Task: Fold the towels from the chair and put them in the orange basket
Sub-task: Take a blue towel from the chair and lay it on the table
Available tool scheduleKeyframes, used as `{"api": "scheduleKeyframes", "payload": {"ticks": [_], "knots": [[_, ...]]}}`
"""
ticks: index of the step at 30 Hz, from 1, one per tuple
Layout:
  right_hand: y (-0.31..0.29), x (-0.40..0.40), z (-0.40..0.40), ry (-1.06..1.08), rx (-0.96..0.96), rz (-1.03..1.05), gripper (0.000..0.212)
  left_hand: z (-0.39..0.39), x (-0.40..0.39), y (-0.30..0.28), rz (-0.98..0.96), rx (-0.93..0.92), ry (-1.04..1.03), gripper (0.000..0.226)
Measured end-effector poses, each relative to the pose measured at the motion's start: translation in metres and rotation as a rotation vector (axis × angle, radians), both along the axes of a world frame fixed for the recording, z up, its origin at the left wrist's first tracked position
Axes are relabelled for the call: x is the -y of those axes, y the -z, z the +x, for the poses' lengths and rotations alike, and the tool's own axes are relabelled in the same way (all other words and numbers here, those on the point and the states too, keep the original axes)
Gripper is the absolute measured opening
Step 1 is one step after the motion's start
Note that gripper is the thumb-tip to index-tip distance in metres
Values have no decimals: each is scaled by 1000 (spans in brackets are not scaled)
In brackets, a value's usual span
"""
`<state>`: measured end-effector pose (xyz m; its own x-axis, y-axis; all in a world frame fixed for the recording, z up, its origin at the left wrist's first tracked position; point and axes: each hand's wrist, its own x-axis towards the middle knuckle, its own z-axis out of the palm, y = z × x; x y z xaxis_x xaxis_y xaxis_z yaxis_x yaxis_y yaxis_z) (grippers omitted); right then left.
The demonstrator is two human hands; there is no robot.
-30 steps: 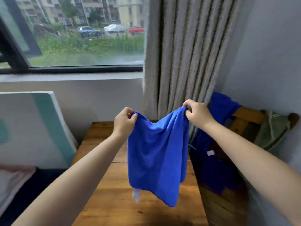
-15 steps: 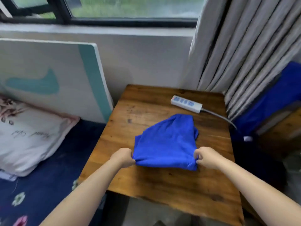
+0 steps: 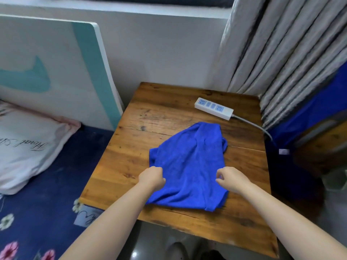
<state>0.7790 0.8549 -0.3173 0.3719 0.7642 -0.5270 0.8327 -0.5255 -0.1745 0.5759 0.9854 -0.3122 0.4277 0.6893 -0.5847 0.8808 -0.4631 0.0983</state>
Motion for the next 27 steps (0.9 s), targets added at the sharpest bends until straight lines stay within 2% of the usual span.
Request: {"api": "scheduleKeyframes", "payload": {"ticks": [4, 8, 10, 13, 17, 19, 22, 23, 25, 27], "knots": [[25, -1, -6, 147, 177, -22, 39, 11, 0, 26, 85, 24, -143, 35], [56, 9, -16, 313, 205, -68, 48, 11, 4, 58, 114, -21, -282, 40], [67, 14, -15, 383, 229, -66, 48, 7, 3, 71, 143, -37, -301, 43], [80, 21, -12, 412, 250, -6, 36, -3, 3, 83, 163, -21, -306, 34], [90, 19, -9, 409, 191, 249, 12, -12, 2, 88, 233, 242, -277, 12], [84, 7, -6, 379, 224, 380, 14, -14, -6, 86, 296, 339, -242, 16], [53, -25, 7, 297, 331, 611, 9, -5, -24, 67, 356, 548, -239, 44], [37, -39, 12, 273, 364, 689, 8, -1, -30, 53, 380, 631, -286, 46], [8, -61, 15, 206, 376, 800, 6, 3, -40, 33, 389, 752, -364, 37], [-19, -71, 8, 109, 379, 869, 7, -1, -42, 16, 431, 827, -324, 26]]}}
